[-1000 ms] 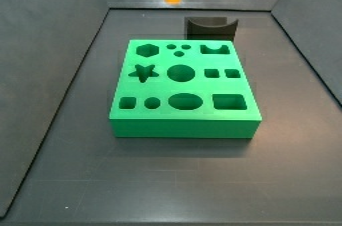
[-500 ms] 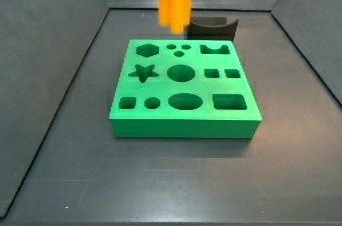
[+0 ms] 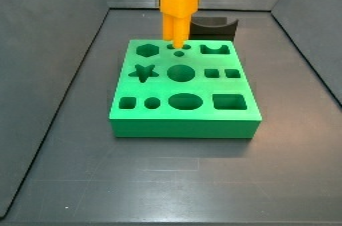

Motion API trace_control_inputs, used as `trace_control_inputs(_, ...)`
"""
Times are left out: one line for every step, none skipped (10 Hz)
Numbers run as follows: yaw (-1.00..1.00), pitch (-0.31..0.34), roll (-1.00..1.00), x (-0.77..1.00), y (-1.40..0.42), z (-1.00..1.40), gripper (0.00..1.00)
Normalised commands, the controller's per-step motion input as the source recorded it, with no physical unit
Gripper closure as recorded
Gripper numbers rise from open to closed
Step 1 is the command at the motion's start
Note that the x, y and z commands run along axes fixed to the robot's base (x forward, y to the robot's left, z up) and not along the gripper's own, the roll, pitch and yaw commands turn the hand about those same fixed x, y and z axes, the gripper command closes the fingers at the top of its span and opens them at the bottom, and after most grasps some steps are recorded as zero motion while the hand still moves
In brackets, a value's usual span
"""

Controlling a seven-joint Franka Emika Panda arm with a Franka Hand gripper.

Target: Insert the 3 prong object.

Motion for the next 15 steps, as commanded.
trace_control_inputs(0.00, 0.000, 0.00, 0.08, 0.27, -0.45, 1.00)
trace_control_inputs(-0.01, 0.020, 0.00, 0.22, 0.21, -0.39, 1.00)
trace_control_inputs(-0.23, 0.087, 0.00, 0.15, 0.23, -0.31, 1.00)
trace_control_inputs(-0.22, 0.097, 0.03, 0.03, 0.24, -0.29, 1.00)
trace_control_inputs(-0.13, 0.073, 0.03, 0.03, 0.15, -0.31, 1.00)
trace_control_inputs(-0.09, 0.066, 0.07, 0.10, 0.07, -0.39, 1.00)
trace_control_inputs(-0.13, 0.051, 0.05, 0.11, 0.01, -0.46, 1.00)
trace_control_inputs(-0.35, 0.000, 0.00, 0.36, 0.00, -0.50, 1.00)
trace_control_inputs(-0.41, 0.011, 0.01, 0.29, 0.00, -0.50, 1.00)
trace_control_inputs(-0.35, 0.007, 0.01, 0.18, 0.00, -0.49, 1.00)
trace_control_inputs(-0.05, 0.000, 0.03, 0.00, 0.00, -0.50, 1.00)
trace_control_inputs(0.00, -0.086, 0.04, -0.09, 0.00, -0.59, 1.00)
trace_control_inputs(-0.10, -0.170, 0.00, -0.09, -0.08, -0.64, 1.00)
trace_control_inputs(-0.35, -0.113, 0.01, -0.05, -0.03, -0.54, 1.00)
trace_control_inputs(-0.39, -0.044, 0.08, -0.05, -0.02, -0.46, 1.00)
